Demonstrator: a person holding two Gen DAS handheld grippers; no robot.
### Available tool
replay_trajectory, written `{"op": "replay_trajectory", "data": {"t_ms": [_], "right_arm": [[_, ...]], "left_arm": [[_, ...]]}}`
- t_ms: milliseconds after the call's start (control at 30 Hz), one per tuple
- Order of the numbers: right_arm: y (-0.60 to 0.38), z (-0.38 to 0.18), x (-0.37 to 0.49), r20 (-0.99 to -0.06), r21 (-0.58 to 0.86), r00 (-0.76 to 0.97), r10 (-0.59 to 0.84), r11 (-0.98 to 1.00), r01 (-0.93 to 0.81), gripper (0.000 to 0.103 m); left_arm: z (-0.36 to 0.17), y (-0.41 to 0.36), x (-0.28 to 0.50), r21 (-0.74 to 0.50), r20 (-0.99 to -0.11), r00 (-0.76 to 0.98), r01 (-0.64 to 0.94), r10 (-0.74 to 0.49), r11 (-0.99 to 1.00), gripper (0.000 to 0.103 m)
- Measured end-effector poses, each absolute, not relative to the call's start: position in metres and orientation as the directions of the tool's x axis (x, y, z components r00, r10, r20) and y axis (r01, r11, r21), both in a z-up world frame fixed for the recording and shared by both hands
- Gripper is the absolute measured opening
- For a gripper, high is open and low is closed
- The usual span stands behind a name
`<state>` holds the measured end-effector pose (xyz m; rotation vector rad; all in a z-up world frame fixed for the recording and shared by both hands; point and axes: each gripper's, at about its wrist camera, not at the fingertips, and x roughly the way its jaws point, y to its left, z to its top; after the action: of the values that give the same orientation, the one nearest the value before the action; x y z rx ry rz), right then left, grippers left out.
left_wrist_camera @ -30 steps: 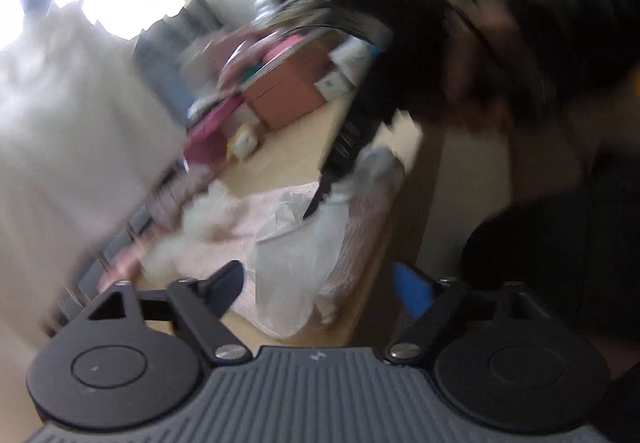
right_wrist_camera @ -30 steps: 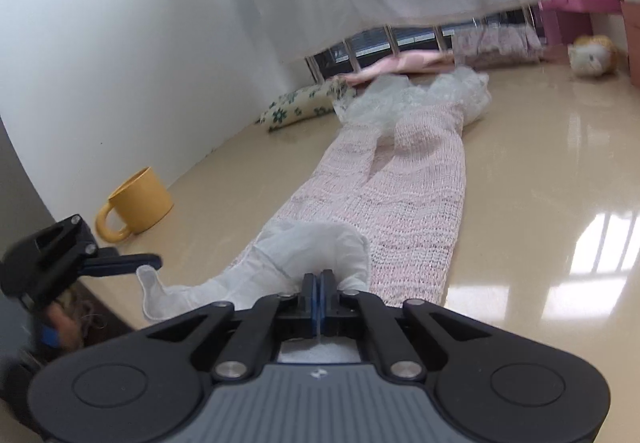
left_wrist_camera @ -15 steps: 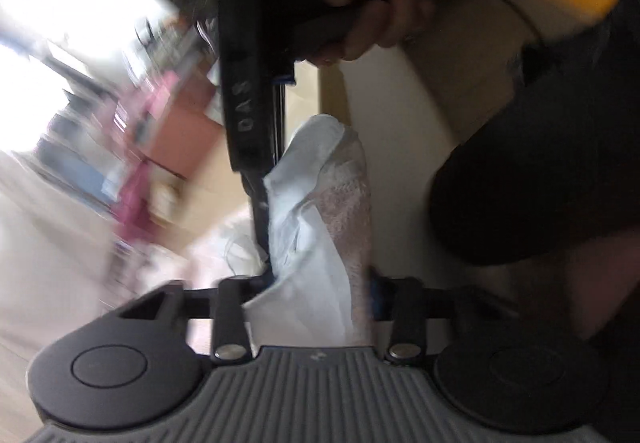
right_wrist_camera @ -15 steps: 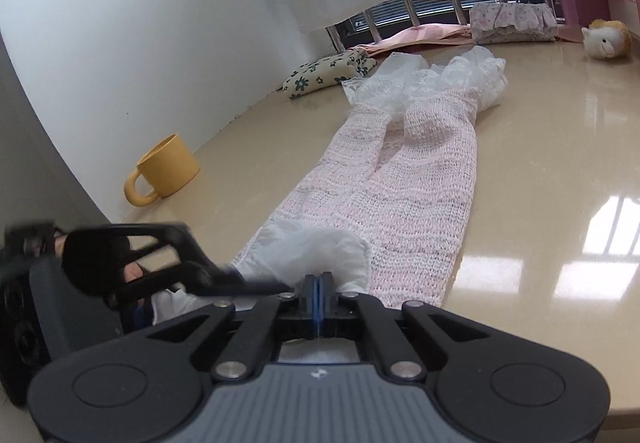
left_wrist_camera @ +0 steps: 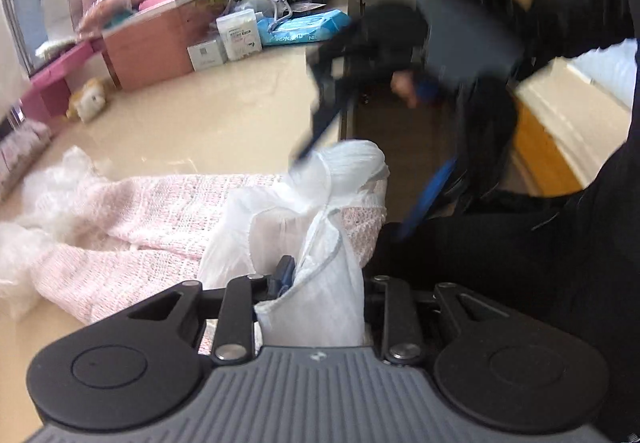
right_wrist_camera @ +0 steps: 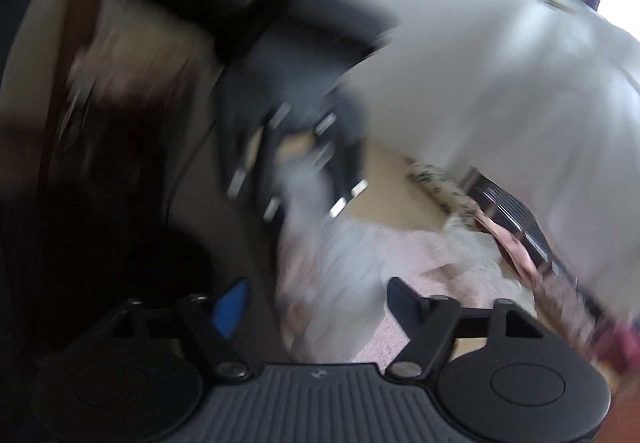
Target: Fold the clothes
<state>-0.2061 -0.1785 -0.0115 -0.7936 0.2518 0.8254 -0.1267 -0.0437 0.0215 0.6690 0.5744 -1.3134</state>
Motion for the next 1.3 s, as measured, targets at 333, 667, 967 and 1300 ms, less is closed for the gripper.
{"op": "replay_trajectory", "data": {"t_ms": [333, 667, 967, 1300], "right_arm": [[-0.188, 0.015, -0.134, -0.618, -0.133, 0.449, 0.645, 0.477, -0.869, 0.009], [-0.201, 0.015, -0.1, -0.626, 0.082, 0.324, 0.709, 0.473, -0.877, 0.01], [-0.214, 0.023, -0.104, -0.61, 0.206, 0.254, 0.751, 0.46, -0.864, 0.009], [-0.251, 0.052, -0.016, -0.526, 0.536, -0.148, 0.838, 0.19, -0.823, 0.015]], "left_arm": [[0.029, -0.006, -0.186, 0.438, -0.589, 0.521, 0.848, -0.617, 0.298, 0.088], [-0.033, -0.012, -0.269, 0.731, -0.31, 0.734, 0.591, -0.605, 0.342, 0.088], [-0.028, -0.026, -0.236, 0.689, -0.382, 0.629, 0.682, -0.677, 0.245, 0.026], [0.053, -0.01, -0.026, -0.458, -0.517, -0.114, 0.874, -0.849, 0.161, 0.037]]}}
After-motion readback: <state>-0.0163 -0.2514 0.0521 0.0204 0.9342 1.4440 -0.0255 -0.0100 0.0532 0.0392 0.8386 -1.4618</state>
